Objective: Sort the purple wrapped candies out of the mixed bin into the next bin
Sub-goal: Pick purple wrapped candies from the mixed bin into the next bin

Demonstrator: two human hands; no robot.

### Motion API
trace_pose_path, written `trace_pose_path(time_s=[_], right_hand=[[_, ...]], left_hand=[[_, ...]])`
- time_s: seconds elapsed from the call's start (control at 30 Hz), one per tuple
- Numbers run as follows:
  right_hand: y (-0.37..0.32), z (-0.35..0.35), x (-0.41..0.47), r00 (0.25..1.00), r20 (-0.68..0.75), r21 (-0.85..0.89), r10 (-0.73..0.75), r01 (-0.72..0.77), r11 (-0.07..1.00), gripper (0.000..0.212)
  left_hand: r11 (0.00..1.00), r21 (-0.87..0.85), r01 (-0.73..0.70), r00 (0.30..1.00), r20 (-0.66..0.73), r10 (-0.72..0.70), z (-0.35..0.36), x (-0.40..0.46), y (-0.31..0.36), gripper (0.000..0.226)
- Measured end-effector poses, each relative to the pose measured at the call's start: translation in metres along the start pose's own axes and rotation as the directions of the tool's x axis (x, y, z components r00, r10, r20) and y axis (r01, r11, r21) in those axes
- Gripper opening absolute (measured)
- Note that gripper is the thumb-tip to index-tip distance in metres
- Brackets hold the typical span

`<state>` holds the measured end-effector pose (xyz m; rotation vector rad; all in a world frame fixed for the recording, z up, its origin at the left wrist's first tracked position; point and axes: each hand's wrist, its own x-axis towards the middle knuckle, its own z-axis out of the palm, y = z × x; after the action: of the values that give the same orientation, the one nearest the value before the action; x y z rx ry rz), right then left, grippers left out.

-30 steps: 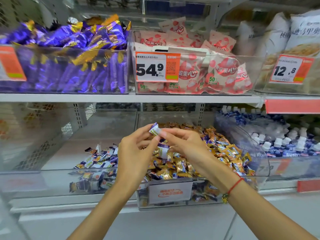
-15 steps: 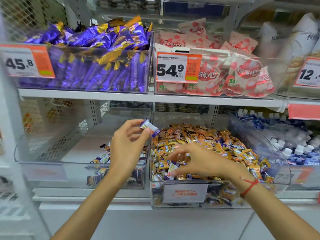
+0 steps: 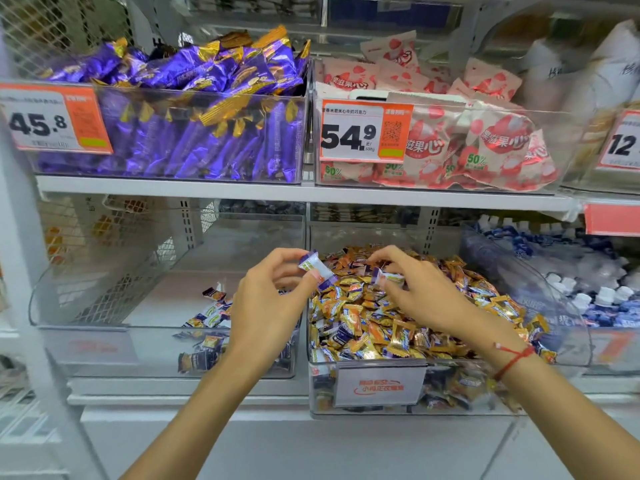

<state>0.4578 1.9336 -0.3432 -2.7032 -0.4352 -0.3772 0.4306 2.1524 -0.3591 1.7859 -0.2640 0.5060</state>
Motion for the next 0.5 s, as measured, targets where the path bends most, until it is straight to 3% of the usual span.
trace_pose_path(time_s=[0.07,0.13,0.23,0.37,0.5], right_hand=[[-0.010,0.001,-0.001,0.984,0.175,0.162,-0.038,0.010,0.987,0.027],[-0.021,0.007,-0.001,0.946,0.301,0.213,-0.120,0.056,0.976,0.027],[-0.028,0.024,0.009,0.909,0.384,0.004,-0.162,0.174,0.985,0.040],[-0.038,0.035,0.022,0.920,0.332,-0.246,-0.207,0.297,0.923,0.035],[-0.028,0.023,0.022,0.938,0.257,-0.301,-0.231,0.305,0.904,0.035]], left_hand=[[1.000,-0.001,0.026,0.999,-0.019,-0.026,0.000,0.001,0.000,0.021],[0.997,-0.039,0.061,0.998,-0.030,-0.062,0.000,0.003,0.001,0.020],[0.989,-0.114,0.094,0.994,-0.039,-0.099,0.000,0.004,0.005,0.018],[0.985,-0.146,0.088,0.994,-0.043,-0.095,-0.002,0.005,0.008,0.017],[0.981,-0.171,0.087,0.994,-0.046,-0.096,-0.007,0.007,0.007,0.016]])
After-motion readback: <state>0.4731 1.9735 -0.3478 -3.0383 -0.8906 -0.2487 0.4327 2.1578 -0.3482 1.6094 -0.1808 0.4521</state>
